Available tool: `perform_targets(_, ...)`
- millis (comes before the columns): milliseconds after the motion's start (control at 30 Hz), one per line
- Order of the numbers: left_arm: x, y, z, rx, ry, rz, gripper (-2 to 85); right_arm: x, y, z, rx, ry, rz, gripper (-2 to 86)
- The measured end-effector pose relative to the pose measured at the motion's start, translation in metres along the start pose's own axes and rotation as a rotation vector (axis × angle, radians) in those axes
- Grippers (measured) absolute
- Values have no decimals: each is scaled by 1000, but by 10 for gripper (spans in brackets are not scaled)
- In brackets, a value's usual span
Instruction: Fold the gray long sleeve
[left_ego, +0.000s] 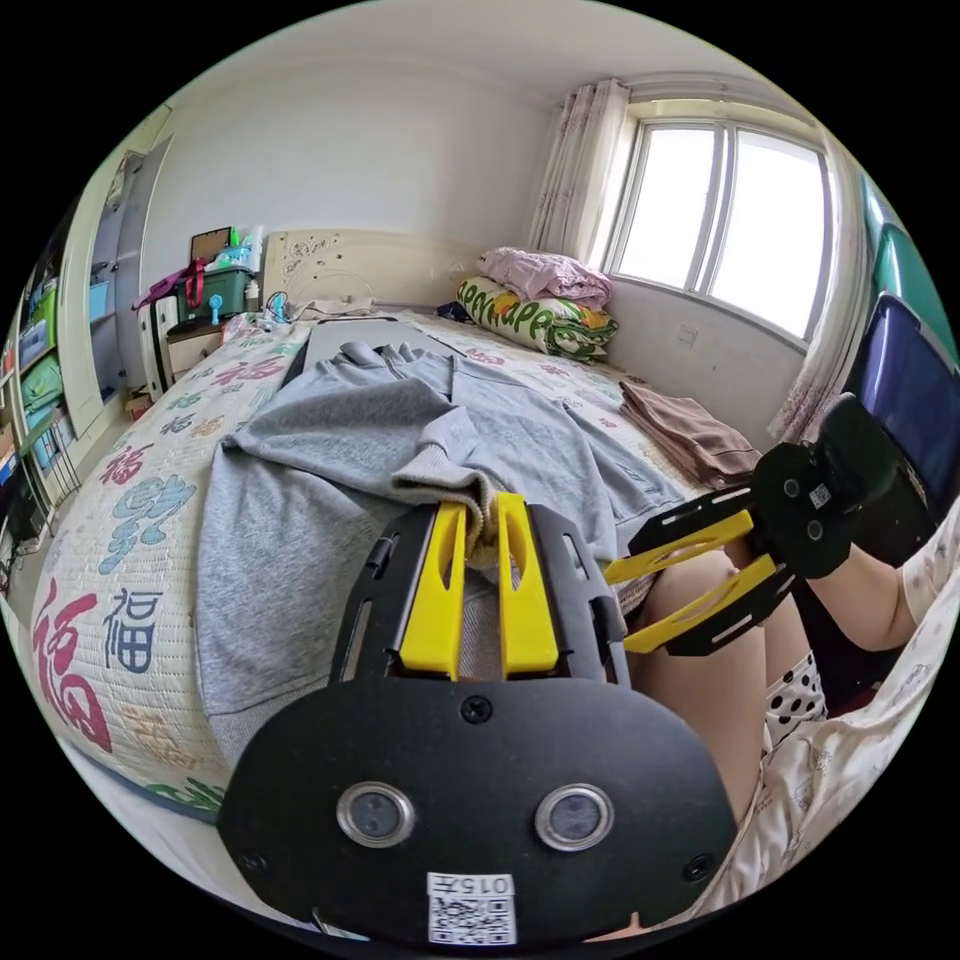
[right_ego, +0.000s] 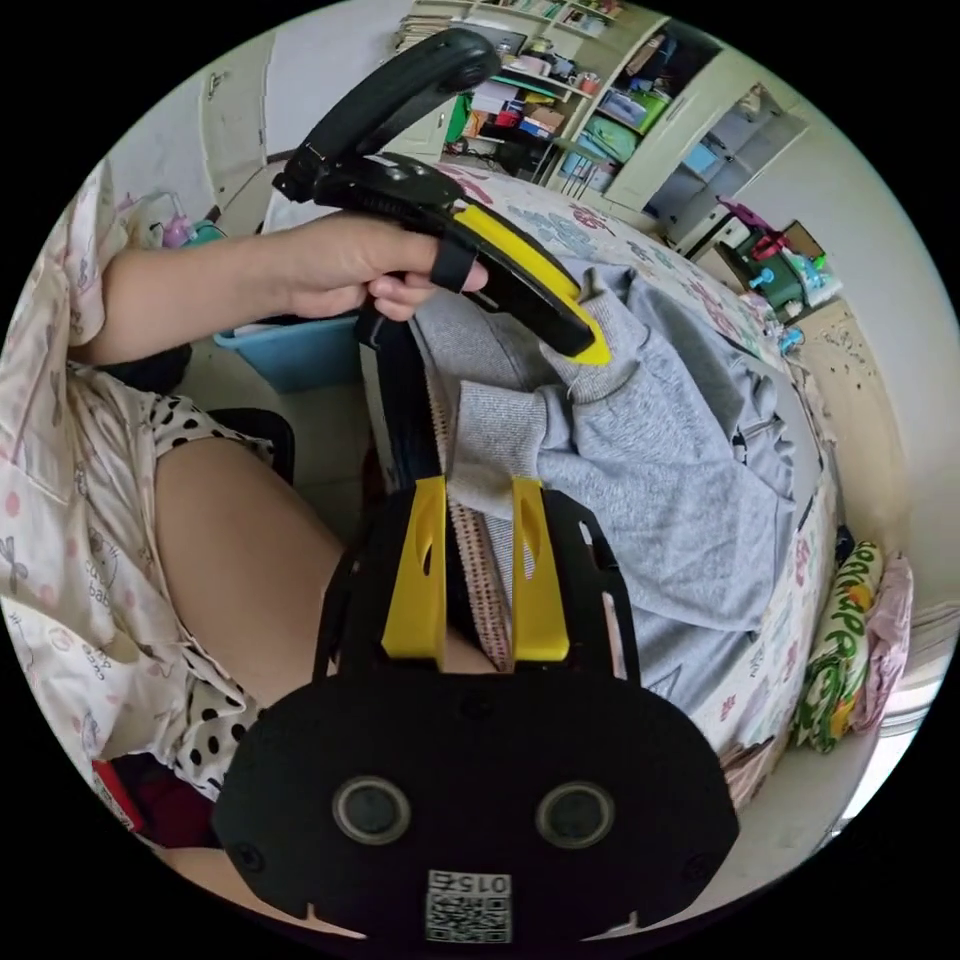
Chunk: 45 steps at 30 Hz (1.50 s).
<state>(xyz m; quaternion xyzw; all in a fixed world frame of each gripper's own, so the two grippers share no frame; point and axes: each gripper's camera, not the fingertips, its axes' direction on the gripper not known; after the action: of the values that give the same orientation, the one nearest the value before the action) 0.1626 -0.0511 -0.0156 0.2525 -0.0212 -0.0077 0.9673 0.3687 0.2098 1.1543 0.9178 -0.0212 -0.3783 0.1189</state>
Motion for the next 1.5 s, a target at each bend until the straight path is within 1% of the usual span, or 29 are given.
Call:
perform_targets(100, -4, 9, 3, 4, 43, -25, 54, -19, -23, 5, -29, 119, -110, 97)
perform_targets(200, -6, 9, 5, 6, 72, -10, 50, -18, -46, 3, -12, 130, -148, 56)
perform_targets(333, -21, -2, 4, -9, 168, 19, 38, 37, -72, -24, 63, -25, -3, 40)
perform_targets(400, -42, -16, -5, -1, 175, 72, 33, 117, -84, -66, 157, -110, 148, 38)
perform_targets(433, -63, -30, -16, 12, 137, 100, 30, 143, -86, -79, 171, -102, 197, 37)
perform_targets(500, -110, -63, -40, 8, 27, 114, 25, 276, -77, -140, 195, 1, 431, 33)
perform_targets(533, -153, -90, -67, 39, -81, 68, 23, 313, -69, -157, 193, 60, 508, 33)
perform_targets(567, -176, -103, -84, 68, -131, 29, 22, 389, -45, -195, 182, 208, 683, 34)
perform_targets(600, -225, -127, -123, 140, -251, -82, 22, 460, -11, -238, 181, 345, 903, 36)
perform_targets(633, -267, -143, -163, 227, -410, -216, 23, 491, 10, -262, 203, 391, 1026, 37)
perform_targets(667, -291, -152, -198, 299, -582, -279, 27, 538, 60, -311, 313, 424, 1277, 40)
perform_targets(700, -297, -155, -210, 318, -676, -291, 29, 558, 111, -351, 495, 387, 1485, 42)
perform_targets(733, -303, -156, -228, 336, -823, -324, 42, 557, 134, -366, 614, 364, 1553, 43)
perform_targets(767, -304, -154, -234, 344, -859, -338, 49, 544, 169, -384, 851, 345, 1598, 47)
perform_targets(800, -301, -144, -241, 366, -863, -349, 79, 530, 186, -388, 972, 350, 1593, 53)
perform_targets(833, -294, -128, -238, 376, -807, -347, 106, 527, 188, -387, 967, 346, 1578, 56)
perform_targets(900, -284, -94, -213, 310, -650, -348, 130, 518, 174, -353, 728, 209, 1464, 74)
perform_targets(933, -273, -63, -185, 257, -520, -324, 132, 511, 169, -340, 663, 158, 1445, 76)
perform_targets(967, -266, -46, -168, 227, -461, -314, 130, 487, 160, -312, 572, 84, 1399, 80)
perform_targets(1033, -236, 24, -98, 51, -306, -323, 127, 440, 150, -273, 511, -28, 1327, 85)
perform_targets(1067, -218, 54, -70, -38, -269, -331, 130, 414, 147, -250, 463, -135, 1305, 89)
perform_targets(1100, -209, 67, -60, -71, -253, -338, 133, 391, 145, -232, 409, -235, 1301, 94)
perform_targets(1133, -193, 88, -47, -115, -214, -353, 137, 381, 143, -225, 388, -275, 1294, 97)
perform_targets(1167, -185, 95, -43, -130, -191, -359, 139, 365, 136, -215, 330, -343, 1263, 109)
perform_targets(1200, -171, 105, -45, -94, -170, -379, 141, 354, 128, -209, 256, -378, 1251, 128)
perform_targets(1233, -160, 109, -51, -53, -149, -417, 141, 350, 124, -207, 226, -390, 1243, 131)
perform_targets(1333, -153, 102, -35, -130, 11, -448, 132, 340, 97, -202, 107, -426, 1174, 136)
perform_targets(1400, -149, 95, -34, -130, 1, -457, 117, 339, 82, -203, 42, -375, 1151, 130)
perform_targets(1500, -149, 82, -27, -180, -35, -494, 67, 348, 84, -211, 29, -362, 1191, 107)
